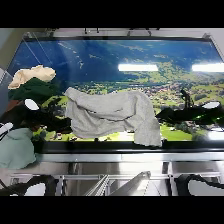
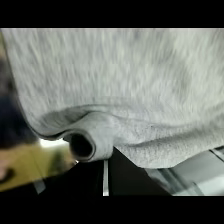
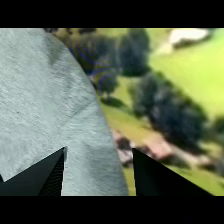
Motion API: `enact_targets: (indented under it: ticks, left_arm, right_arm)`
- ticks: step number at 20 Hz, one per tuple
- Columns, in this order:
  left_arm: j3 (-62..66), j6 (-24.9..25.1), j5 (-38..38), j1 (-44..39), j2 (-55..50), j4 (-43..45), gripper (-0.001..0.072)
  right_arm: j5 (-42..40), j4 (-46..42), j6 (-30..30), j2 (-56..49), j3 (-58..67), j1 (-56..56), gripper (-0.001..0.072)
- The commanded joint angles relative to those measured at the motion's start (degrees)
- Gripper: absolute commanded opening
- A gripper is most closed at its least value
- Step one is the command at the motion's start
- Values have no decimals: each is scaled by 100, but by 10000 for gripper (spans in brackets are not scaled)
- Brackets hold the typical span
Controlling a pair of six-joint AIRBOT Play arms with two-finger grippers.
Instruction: Fold the shirts.
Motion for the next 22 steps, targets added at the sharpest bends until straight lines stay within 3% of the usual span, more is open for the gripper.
enact_targets:
  ticks: [1,2,3,4,9,12,16,20,22]
  left_arm:
    - [396,4,-177,-90,13,-42,29]
    - [498,4,-310,-87,13,-42,29]
    - [605,4,-457,-87,15,-44,29]
    - [706,4,-599,-87,20,-48,29]
    - [1534,240,-1685,-85,647,-251,27]
    - [2382,833,-2546,111,1578,-1729,27]
    - [3613,1386,-2848,1215,2789,-3888,27]
    - [4614,1419,-2767,3097,3467,-4697,28]
    - [4918,1414,-2590,3742,3536,-4697,28]
  right_arm:
    - [20,568,-446,-297,-15,345,499]
    - [87,647,-446,-297,2,391,354]
    - [216,643,-446,-297,50,398,111]
    - [413,647,-448,-297,120,393,14]
    - [2046,988,-459,520,935,109,12]
    - [2308,1738,-334,2028,1600,-402,13]
    - [1231,3023,-605,4275,2448,-1285,13]
    - [-741,3060,-1012,5954,2704,-1657,13]
    - [-1276,2966,-1360,6312,2704,-1657,13]
